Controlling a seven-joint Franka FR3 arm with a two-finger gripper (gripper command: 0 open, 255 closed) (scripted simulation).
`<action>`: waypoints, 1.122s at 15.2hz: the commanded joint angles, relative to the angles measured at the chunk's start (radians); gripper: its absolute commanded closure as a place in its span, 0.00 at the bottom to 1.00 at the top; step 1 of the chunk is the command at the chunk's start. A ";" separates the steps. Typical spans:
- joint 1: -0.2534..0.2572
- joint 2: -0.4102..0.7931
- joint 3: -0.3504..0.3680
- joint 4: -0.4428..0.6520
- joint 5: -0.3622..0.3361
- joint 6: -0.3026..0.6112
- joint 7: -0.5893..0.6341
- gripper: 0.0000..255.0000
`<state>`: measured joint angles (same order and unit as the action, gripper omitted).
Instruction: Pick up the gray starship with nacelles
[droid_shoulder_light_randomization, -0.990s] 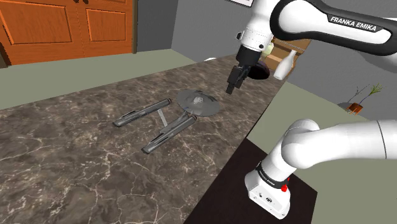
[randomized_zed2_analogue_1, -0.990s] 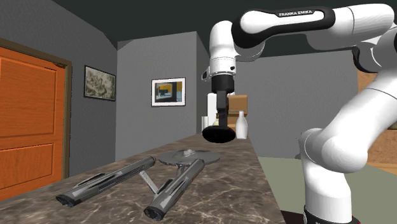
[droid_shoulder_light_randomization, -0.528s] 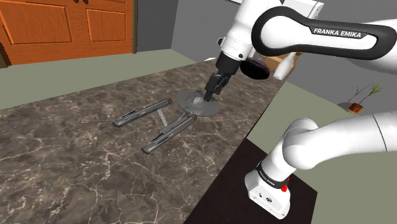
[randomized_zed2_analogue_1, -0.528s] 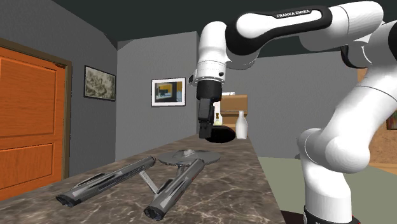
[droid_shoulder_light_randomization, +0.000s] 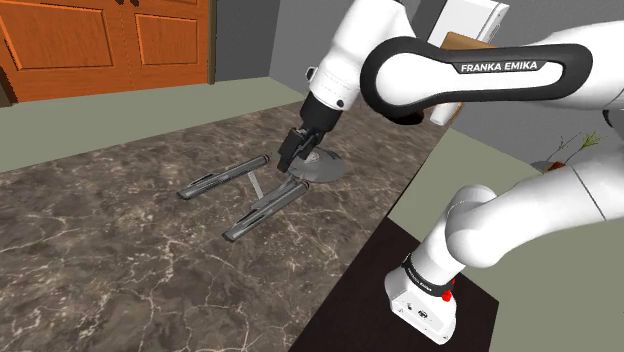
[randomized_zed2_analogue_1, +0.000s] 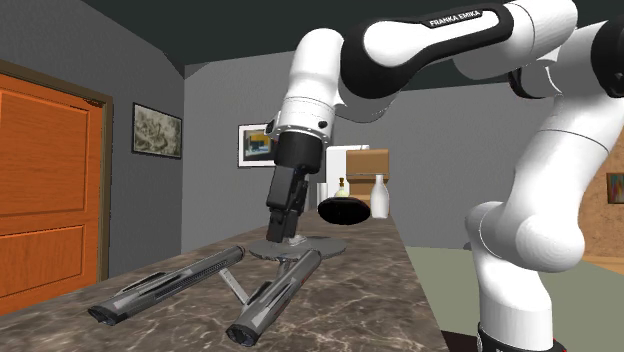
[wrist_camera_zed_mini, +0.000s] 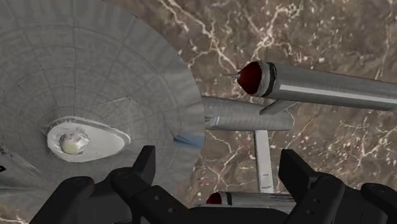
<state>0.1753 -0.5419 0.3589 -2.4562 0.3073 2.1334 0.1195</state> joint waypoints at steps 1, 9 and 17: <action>0.008 0.048 0.037 0.015 0.009 0.069 0.021 0.00; 0.013 0.170 0.116 0.025 0.004 0.242 0.063 0.00; 0.014 0.193 0.126 -0.008 0.008 0.296 0.060 1.00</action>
<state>0.1892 -0.3508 0.4840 -2.4631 0.3154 2.4284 0.1797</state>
